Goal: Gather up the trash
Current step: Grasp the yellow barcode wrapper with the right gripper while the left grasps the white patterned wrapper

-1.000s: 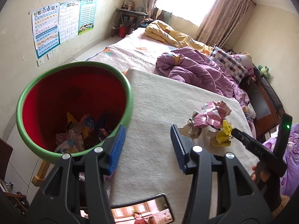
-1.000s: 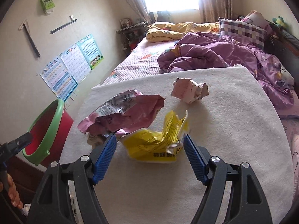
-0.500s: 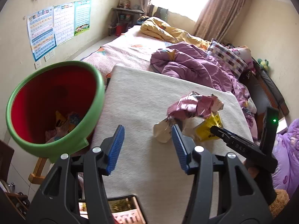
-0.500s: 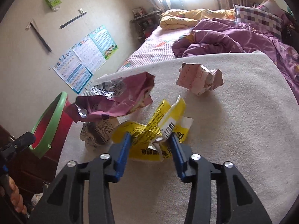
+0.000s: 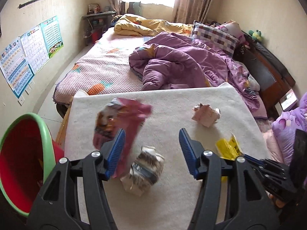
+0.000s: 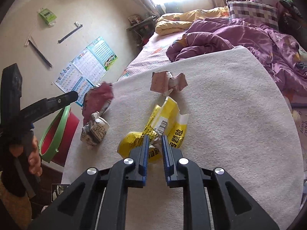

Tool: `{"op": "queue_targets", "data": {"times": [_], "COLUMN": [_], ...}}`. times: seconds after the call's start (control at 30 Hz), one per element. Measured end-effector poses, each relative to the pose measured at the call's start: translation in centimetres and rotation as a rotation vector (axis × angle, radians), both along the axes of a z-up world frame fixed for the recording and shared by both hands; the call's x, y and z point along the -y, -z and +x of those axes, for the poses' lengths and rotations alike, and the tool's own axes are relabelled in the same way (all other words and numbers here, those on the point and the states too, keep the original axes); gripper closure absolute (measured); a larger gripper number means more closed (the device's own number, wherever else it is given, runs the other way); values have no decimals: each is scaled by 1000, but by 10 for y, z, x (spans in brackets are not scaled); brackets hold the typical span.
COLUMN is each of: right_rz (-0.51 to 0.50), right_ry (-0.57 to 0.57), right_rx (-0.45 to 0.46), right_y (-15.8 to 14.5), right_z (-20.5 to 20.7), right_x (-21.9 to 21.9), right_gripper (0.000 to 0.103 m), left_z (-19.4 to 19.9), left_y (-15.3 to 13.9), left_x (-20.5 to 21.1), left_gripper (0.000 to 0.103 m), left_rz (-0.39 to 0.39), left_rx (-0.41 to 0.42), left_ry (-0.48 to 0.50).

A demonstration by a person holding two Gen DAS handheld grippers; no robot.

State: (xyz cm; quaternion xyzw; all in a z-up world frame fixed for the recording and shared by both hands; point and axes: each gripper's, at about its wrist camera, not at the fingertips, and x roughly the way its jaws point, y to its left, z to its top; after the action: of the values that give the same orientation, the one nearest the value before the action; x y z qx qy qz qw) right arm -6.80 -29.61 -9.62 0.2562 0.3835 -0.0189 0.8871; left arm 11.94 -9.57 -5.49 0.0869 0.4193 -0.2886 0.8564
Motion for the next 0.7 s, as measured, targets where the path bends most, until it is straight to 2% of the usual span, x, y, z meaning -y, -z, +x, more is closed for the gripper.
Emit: {"op": "queue_targets", "data": {"times": [0.03,0.07,0.1,0.23,0.37,0.47,0.63,0.7], "right_rz": [-2,-2,3,5,13,8,6,2], "right_ry": [7,15,20,24,27,24,45,66], "right_rx": [3,8,14,12,9,5,-2,0], "right_y": [-1,-2,-3,-3,-3,-2,-1,-2], "right_z": [-1,-2,-3,-1,3,4,4,4], "right_x": [2,4,7,8,8,4,5,7], "right_gripper": [76,66,62,60,56,52,47,39], "left_z": [3,7,11,13,2,-1,-7,-12], "left_y": [1,3,5,19,44,63,71,70], "left_x": [0,-1,-4,-18,-16,-14,-13,-12], "left_gripper": [48,47,47,47,47,47,54,58], "left_rz": [7,15,17,-2,57,74,76,70], "left_rx": [3,3,-5,-94,-150,-207,-207,-201], "left_ry": [-3,-12,-23,-15,38,35,39,50]}}
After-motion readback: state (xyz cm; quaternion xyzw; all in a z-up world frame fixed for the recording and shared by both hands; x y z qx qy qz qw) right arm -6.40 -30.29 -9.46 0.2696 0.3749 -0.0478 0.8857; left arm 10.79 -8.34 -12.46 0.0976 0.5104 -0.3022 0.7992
